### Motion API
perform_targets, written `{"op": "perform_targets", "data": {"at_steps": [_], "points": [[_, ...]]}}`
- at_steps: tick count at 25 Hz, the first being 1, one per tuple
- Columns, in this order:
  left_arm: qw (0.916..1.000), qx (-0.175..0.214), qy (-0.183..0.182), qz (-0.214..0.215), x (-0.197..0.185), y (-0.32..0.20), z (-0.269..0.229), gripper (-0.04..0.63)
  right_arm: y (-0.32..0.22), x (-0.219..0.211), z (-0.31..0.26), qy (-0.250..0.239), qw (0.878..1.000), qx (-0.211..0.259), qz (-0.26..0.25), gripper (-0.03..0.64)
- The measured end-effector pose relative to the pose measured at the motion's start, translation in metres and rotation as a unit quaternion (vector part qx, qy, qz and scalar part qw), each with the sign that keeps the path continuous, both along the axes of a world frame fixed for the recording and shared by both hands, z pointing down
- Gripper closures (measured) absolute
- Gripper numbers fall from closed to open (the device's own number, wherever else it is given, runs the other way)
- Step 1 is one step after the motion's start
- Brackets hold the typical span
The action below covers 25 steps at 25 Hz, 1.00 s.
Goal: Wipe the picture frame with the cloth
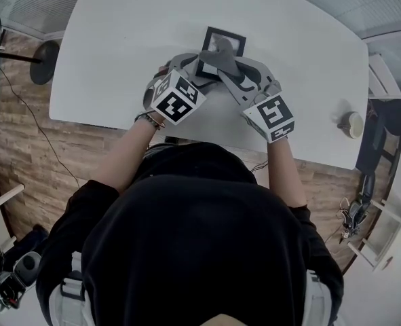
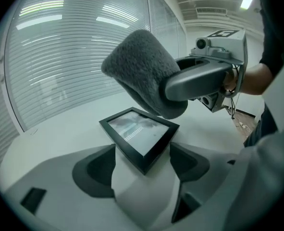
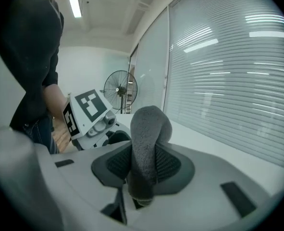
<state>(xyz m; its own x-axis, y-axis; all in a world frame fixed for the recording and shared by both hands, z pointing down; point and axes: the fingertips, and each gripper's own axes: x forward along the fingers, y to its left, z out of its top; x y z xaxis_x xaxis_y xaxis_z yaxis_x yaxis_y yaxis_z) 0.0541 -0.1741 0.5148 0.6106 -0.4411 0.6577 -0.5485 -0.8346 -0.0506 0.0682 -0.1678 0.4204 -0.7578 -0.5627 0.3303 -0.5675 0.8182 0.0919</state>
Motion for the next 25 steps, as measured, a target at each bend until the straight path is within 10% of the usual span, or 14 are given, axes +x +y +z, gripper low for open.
{"op": "perform_targets", "data": {"at_steps": [12, 25], "points": [[0.999, 0.035, 0.007, 0.026, -0.007, 0.004, -0.009, 0.322, -0.005, 0.022, -0.031, -0.106, 0.987, 0.012, 0.116, 0.5], [0.9938, 0.077, 0.076, 0.026, -0.032, 0.006, -0.061, 0.367, 0.004, 0.013, -0.06, -0.114, 0.977, 0.059, 0.17, 0.5]]}}
